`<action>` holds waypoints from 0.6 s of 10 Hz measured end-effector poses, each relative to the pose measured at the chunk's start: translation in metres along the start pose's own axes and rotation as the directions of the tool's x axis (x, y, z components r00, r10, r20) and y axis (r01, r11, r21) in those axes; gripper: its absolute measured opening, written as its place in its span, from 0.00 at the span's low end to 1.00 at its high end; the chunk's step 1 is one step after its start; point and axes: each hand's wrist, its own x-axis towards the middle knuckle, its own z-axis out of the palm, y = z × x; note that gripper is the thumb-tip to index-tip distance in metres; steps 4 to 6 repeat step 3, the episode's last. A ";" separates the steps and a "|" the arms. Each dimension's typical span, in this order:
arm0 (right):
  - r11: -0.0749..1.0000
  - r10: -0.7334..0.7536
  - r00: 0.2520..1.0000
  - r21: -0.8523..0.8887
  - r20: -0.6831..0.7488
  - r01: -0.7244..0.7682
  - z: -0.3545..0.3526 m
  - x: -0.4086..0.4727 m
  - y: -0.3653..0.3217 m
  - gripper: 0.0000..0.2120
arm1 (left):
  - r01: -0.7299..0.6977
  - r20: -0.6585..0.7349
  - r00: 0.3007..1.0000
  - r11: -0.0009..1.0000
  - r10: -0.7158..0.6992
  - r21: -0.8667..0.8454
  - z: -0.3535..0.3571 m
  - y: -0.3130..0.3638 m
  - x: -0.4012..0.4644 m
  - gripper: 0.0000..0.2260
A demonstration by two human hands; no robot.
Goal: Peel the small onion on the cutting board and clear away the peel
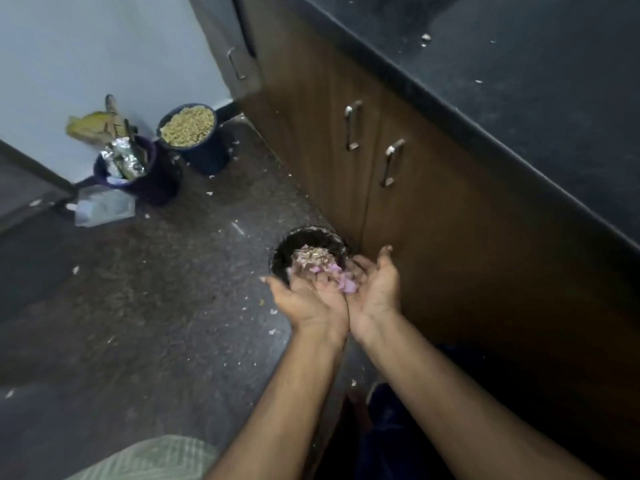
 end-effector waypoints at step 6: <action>0.994 0.103 0.994 -0.044 0.031 -0.102 0.034 0.037 0.019 0.35 | -0.020 0.006 1.000 0.992 0.021 -0.122 0.003 0.032 0.046 0.47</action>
